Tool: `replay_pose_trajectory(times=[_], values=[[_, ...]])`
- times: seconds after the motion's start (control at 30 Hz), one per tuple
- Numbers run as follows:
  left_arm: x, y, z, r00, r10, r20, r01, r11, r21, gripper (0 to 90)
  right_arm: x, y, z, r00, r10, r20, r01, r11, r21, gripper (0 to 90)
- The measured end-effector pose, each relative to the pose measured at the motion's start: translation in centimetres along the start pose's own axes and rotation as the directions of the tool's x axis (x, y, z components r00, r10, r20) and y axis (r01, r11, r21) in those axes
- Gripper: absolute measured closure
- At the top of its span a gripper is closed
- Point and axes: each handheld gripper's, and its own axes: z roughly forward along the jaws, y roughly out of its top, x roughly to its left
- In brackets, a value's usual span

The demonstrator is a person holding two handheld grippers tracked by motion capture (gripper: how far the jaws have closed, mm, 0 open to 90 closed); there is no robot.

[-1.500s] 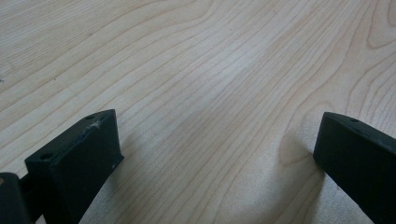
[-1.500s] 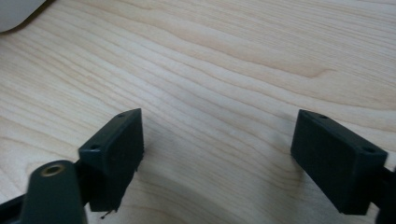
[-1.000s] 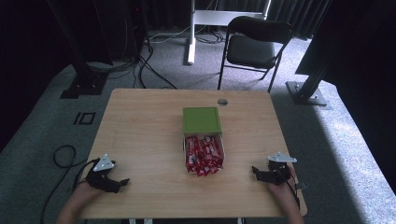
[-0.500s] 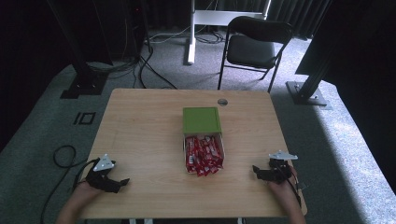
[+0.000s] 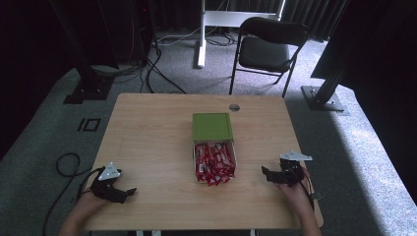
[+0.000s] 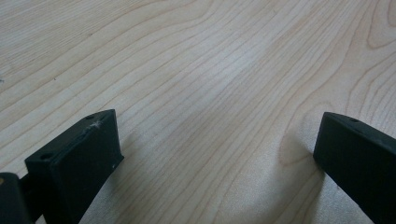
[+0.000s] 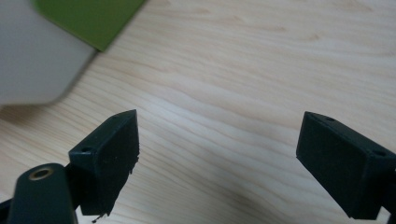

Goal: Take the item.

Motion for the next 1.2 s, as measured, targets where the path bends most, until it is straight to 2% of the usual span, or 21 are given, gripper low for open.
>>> replay_pose_trajectory(times=[0.1, 0.47, 0.67, 0.9, 1.2], values=[[0.0, 0.0, 0.0, 1.0000, 0.001, 0.000, -0.001, 1.0000, 0.000, 1.5, 0.7, 1.2, -0.8, 0.9998, -0.017, -0.008, 0.016, 0.999, -0.035, 13.2], [0.0, 0.0, 0.0, 1.0000, 0.002, 0.000, -0.002, 1.0000, 0.000, 1.5, 2.9, 4.1, -1.9, 0.9962, -0.053, -0.069, 0.047, 0.994, -0.095, 13.3], [0.0, 0.0, 0.0, 1.0000, 0.002, 0.000, -0.002, 1.0000, 0.000, 1.5, 4.6, 5.9, -2.1, 0.9898, -0.095, -0.106, 0.082, 0.989, -0.120, 13.3], [0.0, 0.0, 0.0, 1.0000, 0.002, 0.000, -0.002, 1.0000, 0.000, 1.5, 6.3, 7.4, -1.8, 0.9814, -0.122, -0.148, 0.102, 0.985, -0.137, 13.4], [0.0, 0.0, 0.0, 1.0000, 0.002, 0.000, -0.002, 1.0000, 0.000, 1.5, 8.0, 8.5, -1.2, 0.9708, -0.134, -0.199, 0.105, 0.983, -0.150, 14.4]])
